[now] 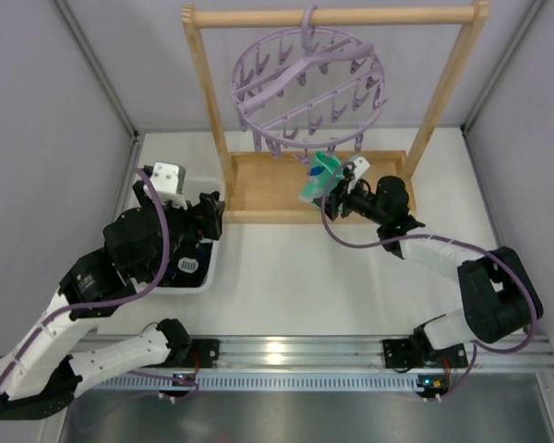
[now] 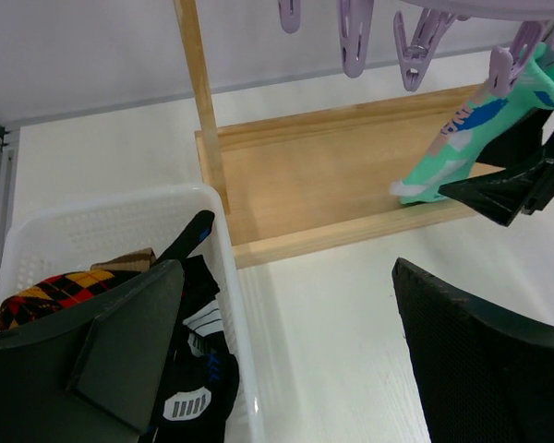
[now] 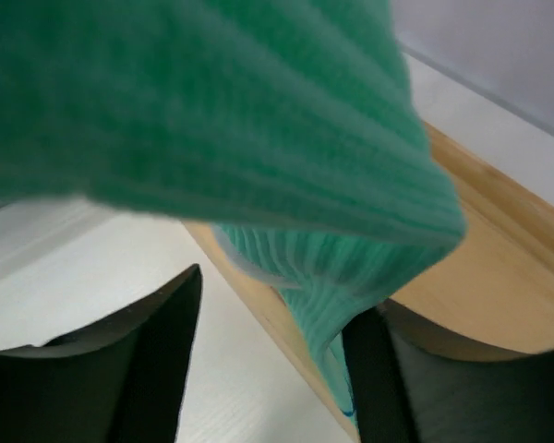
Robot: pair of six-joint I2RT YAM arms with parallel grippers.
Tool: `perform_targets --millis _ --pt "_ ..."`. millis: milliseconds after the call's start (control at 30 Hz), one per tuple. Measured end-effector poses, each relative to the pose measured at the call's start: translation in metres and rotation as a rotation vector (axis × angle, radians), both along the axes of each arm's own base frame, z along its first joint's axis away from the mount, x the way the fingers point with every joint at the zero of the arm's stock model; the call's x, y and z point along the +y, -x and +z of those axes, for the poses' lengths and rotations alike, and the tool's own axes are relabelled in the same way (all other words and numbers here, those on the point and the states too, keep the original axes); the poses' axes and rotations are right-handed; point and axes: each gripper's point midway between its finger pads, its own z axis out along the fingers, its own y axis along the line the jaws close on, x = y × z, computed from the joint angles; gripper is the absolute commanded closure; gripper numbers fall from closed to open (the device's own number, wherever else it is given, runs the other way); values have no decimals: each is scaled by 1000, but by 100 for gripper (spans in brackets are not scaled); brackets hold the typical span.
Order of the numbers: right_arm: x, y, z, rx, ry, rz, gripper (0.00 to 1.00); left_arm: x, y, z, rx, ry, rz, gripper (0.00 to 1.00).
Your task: Remove the socks clipped to the hanger
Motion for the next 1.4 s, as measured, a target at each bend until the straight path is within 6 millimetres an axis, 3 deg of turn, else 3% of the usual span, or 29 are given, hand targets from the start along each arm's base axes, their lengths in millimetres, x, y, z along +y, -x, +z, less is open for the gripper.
perform_targets --millis 33,67,133,200,300,500,600,700,800,900,1033,1133,1400 --pt "5 1 -5 14 -3 23 70 -1 0 0 1 3 -3 2" --pt "9 2 -8 22 -6 43 81 -1 1 0 2 7 -6 2" --pt "13 4 -12 40 -16 63 95 -2 1 3 2 18 -7 2" --pt "17 6 -7 31 -25 65 100 -2 1 9 0 43 0 2" --pt "29 17 6 -8 -32 54 100 -4 0 23 -7 88 7 2" --pt "62 72 63 -133 -102 10 100 -22 -4 68 -27 211 -27 2" --pt "70 90 80 -153 -140 -59 100 -35 -11 83 -25 242 -33 2" --pt "79 105 74 -123 -138 -140 100 -53 -24 93 -18 251 -32 2" --pt "89 117 54 -87 -90 -227 100 -77 -39 94 -4 224 -31 2" --pt "101 123 33 -72 -10 -311 100 -110 -48 88 5 156 -33 2" --pt "110 126 23 -91 55 -396 100 -148 -44 71 8 43 -54 2" --pt "117 130 25 -115 82 -436 100 -156 -46 63 -5 -29 -21 2" --pt "126 127 41 -132 77 -506 100 -152 -56 50 -44 -178 126 6"
